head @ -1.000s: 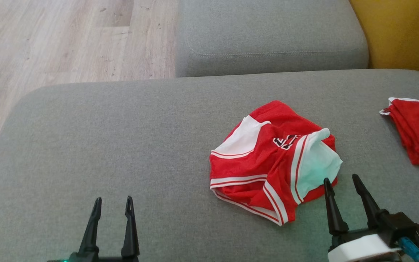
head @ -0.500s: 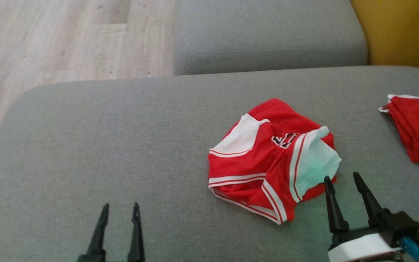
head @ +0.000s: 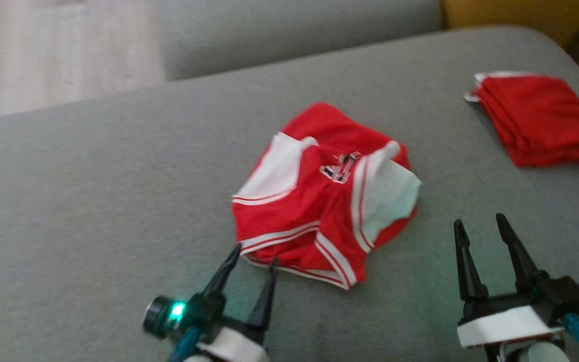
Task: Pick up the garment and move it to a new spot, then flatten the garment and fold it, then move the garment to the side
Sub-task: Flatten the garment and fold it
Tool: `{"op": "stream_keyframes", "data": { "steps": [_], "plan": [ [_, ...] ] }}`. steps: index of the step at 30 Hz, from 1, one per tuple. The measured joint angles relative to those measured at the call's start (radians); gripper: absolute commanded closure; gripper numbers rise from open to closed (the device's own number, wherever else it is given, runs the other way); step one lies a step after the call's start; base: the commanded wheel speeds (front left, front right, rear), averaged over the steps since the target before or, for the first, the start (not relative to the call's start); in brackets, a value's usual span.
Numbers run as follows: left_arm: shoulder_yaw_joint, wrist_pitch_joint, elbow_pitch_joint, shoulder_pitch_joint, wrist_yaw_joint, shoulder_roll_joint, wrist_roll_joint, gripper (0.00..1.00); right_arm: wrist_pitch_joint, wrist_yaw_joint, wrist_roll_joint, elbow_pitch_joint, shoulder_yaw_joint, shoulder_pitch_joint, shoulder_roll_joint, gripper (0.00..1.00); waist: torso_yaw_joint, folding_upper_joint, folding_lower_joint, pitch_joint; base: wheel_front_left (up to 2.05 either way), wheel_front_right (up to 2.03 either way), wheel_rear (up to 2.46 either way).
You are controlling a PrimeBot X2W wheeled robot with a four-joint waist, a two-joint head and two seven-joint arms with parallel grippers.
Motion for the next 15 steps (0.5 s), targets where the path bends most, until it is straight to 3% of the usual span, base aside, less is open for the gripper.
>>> {"op": "stream_keyframes", "data": {
  "steps": [5,10,15],
  "plan": [
    [-0.103,0.000,0.082,-0.115,-0.041,-0.002,-0.034,0.00,0.000,0.000,0.002,-0.006,-0.001,-0.030,0.000,0.00,-0.082,0.0000,0.0002,0.056,0.00,0.00,0.00],
    [-0.150,0.000,0.183,-0.198,-0.048,-0.003,-0.071,0.00,0.000,0.000,0.013,-0.011,0.012,-0.055,0.000,0.00,-0.162,0.0000,0.0002,0.110,0.00,0.00,0.00],
    [-0.196,0.000,0.199,-0.255,-0.064,-0.003,-0.131,0.00,0.000,0.000,0.016,-0.011,0.014,-0.067,0.000,0.00,-0.229,0.0000,0.0001,0.154,0.00,0.00,0.00]
  ]
}}
